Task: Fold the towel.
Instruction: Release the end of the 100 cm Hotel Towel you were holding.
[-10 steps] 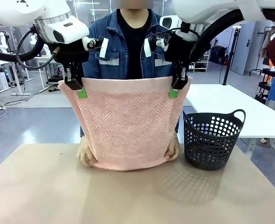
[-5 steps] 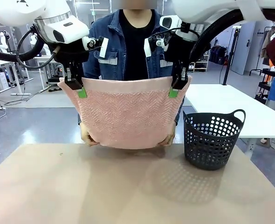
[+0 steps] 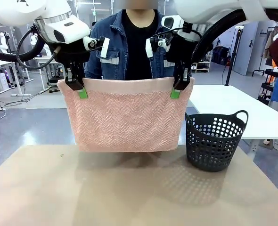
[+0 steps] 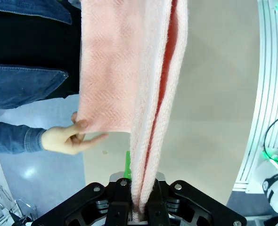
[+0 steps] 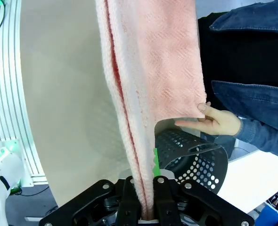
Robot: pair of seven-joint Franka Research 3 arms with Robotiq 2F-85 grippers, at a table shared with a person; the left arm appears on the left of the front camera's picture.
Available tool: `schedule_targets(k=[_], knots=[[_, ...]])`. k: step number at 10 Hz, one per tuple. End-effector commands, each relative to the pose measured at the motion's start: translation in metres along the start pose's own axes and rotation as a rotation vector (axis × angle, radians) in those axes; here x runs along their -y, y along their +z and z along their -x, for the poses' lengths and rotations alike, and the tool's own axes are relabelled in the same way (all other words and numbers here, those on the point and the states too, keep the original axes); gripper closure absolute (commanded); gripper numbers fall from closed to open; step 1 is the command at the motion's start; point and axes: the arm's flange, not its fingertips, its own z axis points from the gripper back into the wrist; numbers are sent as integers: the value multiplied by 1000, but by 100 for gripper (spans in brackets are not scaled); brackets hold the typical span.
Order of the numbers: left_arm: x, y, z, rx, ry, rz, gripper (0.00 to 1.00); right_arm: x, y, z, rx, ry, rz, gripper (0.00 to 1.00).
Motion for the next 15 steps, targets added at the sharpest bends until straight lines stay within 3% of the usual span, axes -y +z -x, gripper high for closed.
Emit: schedule_targets(k=[1, 15], knots=[[-2, 2, 0, -6, -11, -9, 100, 1, 3, 1, -8, 6, 7, 100], [-2, 2, 0, -6, -11, -9, 100, 1, 3, 1, -8, 6, 7, 100]])
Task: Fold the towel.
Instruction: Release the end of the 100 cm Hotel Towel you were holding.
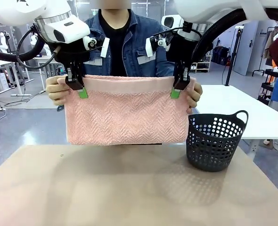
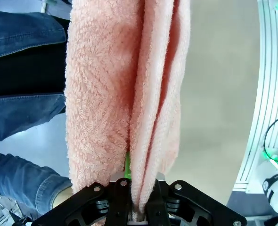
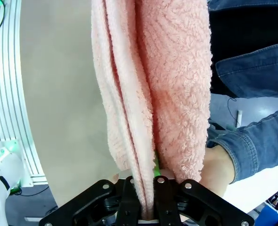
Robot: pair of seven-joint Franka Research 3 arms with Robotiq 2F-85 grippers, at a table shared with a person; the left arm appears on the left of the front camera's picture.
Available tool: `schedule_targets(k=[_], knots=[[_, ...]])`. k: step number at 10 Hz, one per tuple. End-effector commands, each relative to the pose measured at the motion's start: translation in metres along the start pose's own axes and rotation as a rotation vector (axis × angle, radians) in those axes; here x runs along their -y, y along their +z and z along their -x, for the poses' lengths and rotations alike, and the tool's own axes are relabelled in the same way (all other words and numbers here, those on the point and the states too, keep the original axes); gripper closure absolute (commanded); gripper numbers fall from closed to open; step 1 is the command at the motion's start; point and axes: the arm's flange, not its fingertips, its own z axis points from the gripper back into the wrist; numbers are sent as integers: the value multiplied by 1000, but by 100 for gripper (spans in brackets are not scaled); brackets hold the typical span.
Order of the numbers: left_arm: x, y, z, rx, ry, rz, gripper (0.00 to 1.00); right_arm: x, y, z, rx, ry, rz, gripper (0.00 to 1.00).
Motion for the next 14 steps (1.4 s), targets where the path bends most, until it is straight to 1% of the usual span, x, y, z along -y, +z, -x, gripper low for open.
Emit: schedule_targets(k=[1, 9, 10, 11, 12, 13, 14], knots=[[-2, 2, 0, -6, -11, -9, 100, 0, 1, 1, -9, 5, 5, 100], [-2, 2, 0, -6, -11, -9, 100, 0, 1, 1, -9, 5, 5, 100], [0, 0, -1, 0, -1, 0, 51, 0, 0, 0, 1, 1, 1, 62], [-1, 6, -1, 17, 3, -8, 51, 2, 5, 1, 5, -1, -4, 60], [-2, 17, 1, 50, 23, -12, 8, 3, 13, 4, 16, -20, -3, 26], [-2, 26, 2, 67, 41, -10, 10, 4, 22, 5, 35, -44, -5, 24], [0, 40, 2, 80, 60, -7, 0, 3, 35, 7, 45, -78, -3, 0]])
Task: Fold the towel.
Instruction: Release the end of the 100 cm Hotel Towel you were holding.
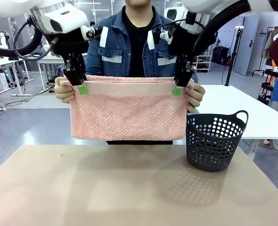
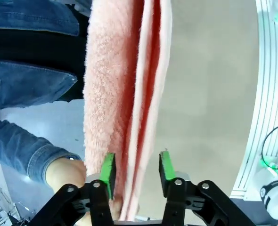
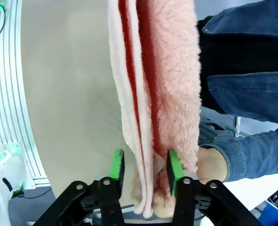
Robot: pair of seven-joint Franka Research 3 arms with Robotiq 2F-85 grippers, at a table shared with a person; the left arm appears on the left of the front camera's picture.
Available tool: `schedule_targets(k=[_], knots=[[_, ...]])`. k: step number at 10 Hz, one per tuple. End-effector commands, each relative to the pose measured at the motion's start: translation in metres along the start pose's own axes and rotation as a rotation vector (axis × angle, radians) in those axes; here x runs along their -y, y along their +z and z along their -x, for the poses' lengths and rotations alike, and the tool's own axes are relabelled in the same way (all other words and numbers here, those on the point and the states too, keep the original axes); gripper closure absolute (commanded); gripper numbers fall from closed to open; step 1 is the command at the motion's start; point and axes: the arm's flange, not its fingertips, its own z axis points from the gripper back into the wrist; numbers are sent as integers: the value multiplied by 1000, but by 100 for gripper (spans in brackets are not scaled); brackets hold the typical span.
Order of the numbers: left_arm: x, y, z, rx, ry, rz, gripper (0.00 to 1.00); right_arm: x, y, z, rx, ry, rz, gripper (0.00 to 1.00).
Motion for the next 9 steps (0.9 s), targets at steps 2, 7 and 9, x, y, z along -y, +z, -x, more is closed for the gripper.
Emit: schedule_targets(k=[2, 7, 9], knots=[[12, 59, 8, 4, 128, 7, 0, -7, 62, 13, 34, -126, -14, 0], [49, 176, 167, 168, 777, -220, 0, -37, 164, 161, 267, -615, 127, 0], [66, 186, 239, 279, 975, -270, 0, -58, 178, 231, 380, -773, 184, 0]])
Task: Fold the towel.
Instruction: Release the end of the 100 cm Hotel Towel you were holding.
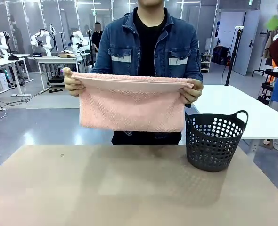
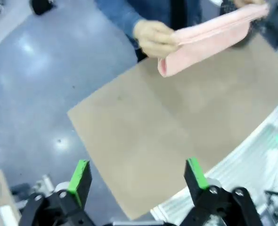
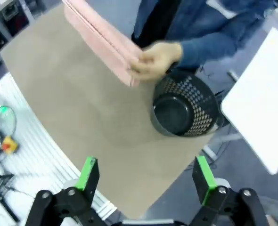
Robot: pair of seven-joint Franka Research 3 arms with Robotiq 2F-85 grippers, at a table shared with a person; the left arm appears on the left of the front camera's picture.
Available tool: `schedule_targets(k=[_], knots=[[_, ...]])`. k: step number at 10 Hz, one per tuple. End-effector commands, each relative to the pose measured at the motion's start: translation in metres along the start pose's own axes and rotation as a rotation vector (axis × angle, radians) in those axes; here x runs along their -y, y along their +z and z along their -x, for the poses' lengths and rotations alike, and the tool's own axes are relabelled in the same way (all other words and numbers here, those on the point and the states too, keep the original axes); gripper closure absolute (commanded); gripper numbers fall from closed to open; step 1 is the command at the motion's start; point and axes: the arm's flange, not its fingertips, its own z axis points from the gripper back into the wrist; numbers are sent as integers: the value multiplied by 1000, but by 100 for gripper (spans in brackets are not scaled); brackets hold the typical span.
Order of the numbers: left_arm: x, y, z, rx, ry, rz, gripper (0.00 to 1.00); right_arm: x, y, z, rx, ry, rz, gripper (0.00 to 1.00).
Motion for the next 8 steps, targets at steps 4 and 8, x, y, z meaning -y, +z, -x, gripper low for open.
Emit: schedule_targets(k=[4, 8], knots=[[-39, -5, 79, 120, 257, -82, 0, 20, 11, 87, 152, -263, 73, 0], [-52, 5, 83, 94, 242, -76, 0, 30, 19, 93, 125, -236, 67, 0]])
